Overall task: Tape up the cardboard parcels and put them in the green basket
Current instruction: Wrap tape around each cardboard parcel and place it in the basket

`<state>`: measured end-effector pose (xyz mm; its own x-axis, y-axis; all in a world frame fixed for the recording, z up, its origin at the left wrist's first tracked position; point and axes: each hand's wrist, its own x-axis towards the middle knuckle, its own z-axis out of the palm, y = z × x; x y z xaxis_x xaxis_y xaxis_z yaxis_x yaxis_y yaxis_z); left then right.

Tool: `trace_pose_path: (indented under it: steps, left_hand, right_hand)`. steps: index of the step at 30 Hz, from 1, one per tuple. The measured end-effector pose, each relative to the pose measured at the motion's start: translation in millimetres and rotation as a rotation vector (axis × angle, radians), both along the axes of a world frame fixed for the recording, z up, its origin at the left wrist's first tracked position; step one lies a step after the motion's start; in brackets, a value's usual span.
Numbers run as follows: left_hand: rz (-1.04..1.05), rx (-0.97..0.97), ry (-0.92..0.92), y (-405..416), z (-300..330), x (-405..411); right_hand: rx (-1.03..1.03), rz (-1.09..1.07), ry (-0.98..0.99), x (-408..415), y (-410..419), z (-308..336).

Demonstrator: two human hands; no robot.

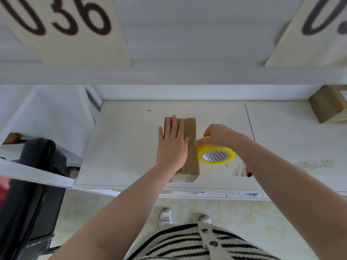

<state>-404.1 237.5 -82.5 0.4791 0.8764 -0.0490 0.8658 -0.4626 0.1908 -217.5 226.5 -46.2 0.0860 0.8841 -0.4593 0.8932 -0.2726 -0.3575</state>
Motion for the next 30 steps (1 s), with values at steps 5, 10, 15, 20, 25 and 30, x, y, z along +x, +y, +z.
trace_pose_path:
  steps: [5, 10, 15, 20, 25, 30]
  left_hand:
    - [0.002, 0.008, 0.034, 0.7, -5.9, -2.9]
    - [0.001, -0.017, 0.045, -0.2, -2.3, -3.2]
    - [0.006, -0.059, -0.012, 5.1, -2.1, -17.7]
    - [0.061, -0.230, -0.205, 26.0, -4.1, -56.6]
    - [0.335, -0.501, -0.313, 35.3, 1.4, -74.7]
    - [0.440, -0.878, -0.594, 38.7, 7.0, -100.2]
  right_hand:
    - [0.006, -0.024, 0.074, 7.2, -8.1, -5.4]
    - [0.084, -0.114, 0.127, 20.3, -21.7, -4.7]
    - [0.095, -0.053, 0.054, 12.0, -22.9, -4.8]
    - [0.160, -0.028, 0.280, -2.3, -16.3, 10.8]
    - [0.188, 0.059, 0.238, -36.6, -2.2, 30.8]
    - [0.216, 0.030, 0.428, -47.7, -3.5, 32.0]
